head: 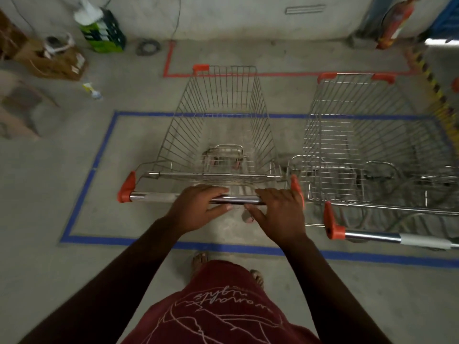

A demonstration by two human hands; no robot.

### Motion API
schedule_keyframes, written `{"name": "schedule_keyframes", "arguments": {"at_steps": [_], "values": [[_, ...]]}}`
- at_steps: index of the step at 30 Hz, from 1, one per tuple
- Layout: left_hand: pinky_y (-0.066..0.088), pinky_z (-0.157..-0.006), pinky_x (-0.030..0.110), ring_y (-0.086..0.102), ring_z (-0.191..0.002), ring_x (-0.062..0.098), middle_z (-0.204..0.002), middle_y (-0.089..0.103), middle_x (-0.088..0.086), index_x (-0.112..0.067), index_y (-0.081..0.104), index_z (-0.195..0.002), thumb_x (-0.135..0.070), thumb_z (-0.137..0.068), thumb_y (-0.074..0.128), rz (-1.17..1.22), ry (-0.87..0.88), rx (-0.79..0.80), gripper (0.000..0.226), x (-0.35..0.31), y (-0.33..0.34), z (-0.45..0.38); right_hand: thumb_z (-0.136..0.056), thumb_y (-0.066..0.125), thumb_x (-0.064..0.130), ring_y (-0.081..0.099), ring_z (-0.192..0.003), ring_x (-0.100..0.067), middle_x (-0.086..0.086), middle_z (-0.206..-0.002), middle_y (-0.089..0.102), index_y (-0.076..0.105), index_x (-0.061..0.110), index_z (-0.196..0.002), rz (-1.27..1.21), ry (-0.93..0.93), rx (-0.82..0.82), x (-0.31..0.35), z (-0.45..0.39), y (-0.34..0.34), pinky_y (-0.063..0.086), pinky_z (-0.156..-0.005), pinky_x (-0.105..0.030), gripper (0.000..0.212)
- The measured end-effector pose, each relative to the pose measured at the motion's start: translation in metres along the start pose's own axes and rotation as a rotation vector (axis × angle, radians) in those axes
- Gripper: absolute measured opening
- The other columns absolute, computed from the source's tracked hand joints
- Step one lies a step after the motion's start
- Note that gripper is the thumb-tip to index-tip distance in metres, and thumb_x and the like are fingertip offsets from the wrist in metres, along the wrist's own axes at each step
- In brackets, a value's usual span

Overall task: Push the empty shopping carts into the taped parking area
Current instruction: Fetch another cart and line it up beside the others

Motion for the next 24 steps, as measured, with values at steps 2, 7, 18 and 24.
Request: {"name": "schedule_keyframes", "arguments": {"at_steps": [2,7,18,24], "values": [[0.042,-0.074,0.013,0.066,-0.084,-0.001,-0.095,0.074,-0.017,-0.036,0.072,-0.114,-0.072,-0.090,0.056,0.001,-0.043,0.016,0.046,-0.005,0.007,-0.005,-0.097,0.063,0.055,0.069,-0.099,-0.029,0.000,-0.105,0.074,0.074,0.022,-0.122,-0.013,0.003,0.012,-0.002,0.005,0.000,0.027,-0.121,-0.054,0.042],[0.033,-0.056,0.004,0.059,-0.064,0.000,-0.069,0.066,-0.019,-0.038,0.070,-0.087,-0.087,-0.073,0.064,-0.091,-0.091,-0.146,0.051,0.005,-0.006,0.009,-0.102,0.058,0.033,0.067,-0.095,-0.023,0.004,-0.107,0.073,0.071,0.024,-0.125,-0.116,-0.081,0.024,0.013,0.021,0.001,0.021,-0.123,-0.064,0.028],[0.037,-0.053,0.012,0.059,-0.061,0.003,-0.064,0.063,-0.018,-0.036,0.063,-0.084,-0.093,-0.066,0.065,-0.072,-0.132,-0.239,0.059,0.001,0.000,0.022,-0.096,0.065,0.013,0.067,-0.110,-0.023,0.002,-0.122,0.072,0.066,0.018,-0.136,-0.269,-0.134,0.092,0.013,0.040,-0.012,-0.012,-0.117,-0.016,0.040],[0.048,-0.053,0.025,0.058,-0.056,0.002,-0.064,0.065,-0.014,-0.032,0.068,-0.081,-0.088,-0.069,0.066,-0.123,-0.147,-0.173,0.057,-0.007,-0.001,0.025,-0.101,0.066,0.023,0.059,-0.125,-0.013,0.006,-0.134,0.067,0.061,0.023,-0.141,-0.587,-0.187,0.003,-0.002,0.053,-0.047,0.037,-0.117,-0.035,0.041]]}}
Point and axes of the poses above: each hand's wrist, its own z-axis away from the middle knuckle, its own y-axis out of the palm, x = y × z, the point moved 10 cm from there along -z, towards the middle knuckle
